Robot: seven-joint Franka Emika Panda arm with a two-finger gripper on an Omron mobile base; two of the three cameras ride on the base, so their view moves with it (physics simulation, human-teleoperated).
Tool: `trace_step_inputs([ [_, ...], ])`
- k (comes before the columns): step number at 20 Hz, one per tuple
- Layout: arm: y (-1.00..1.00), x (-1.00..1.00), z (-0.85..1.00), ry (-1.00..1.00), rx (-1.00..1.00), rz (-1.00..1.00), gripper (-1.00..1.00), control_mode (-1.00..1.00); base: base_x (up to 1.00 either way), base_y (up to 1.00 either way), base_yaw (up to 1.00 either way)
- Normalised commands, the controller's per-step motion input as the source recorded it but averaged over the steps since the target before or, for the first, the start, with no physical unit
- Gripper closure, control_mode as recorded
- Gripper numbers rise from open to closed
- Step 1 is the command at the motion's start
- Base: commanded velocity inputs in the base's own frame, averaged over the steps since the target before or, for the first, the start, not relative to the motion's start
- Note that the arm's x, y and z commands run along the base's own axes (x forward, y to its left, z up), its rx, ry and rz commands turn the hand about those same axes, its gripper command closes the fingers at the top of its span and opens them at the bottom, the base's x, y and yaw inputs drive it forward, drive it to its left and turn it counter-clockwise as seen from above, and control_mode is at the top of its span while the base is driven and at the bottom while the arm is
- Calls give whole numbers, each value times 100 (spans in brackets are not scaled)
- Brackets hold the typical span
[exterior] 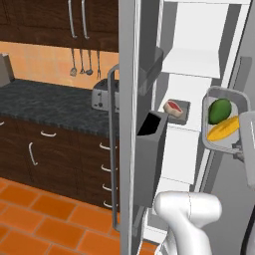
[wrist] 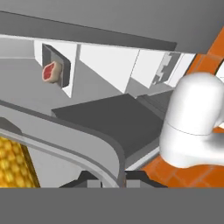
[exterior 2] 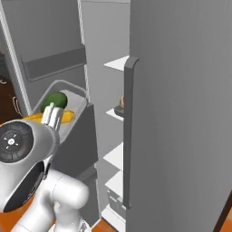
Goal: Take the meat container that has the steak and place it on the second highest rack of the freezer. Then take the vegetable container that has the corn and avocado and place it on the highest rack of the freezer.
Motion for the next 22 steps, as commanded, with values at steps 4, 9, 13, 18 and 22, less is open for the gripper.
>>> trace_step_inputs([
  [4,6,20,60,0,-1,-10,100,-100,0,0,0],
  [9,2,37,44,0,-1,-7,100,-100,0,0,0],
  [13,-2,48,23,0,0,-1,100,-100,0,0,0],
  [18,-8,53,19,0,0,-14,100,-100,0,0,0],
  [22,-32,39,13,-5,0,-16,100,-100,0,0,0],
])
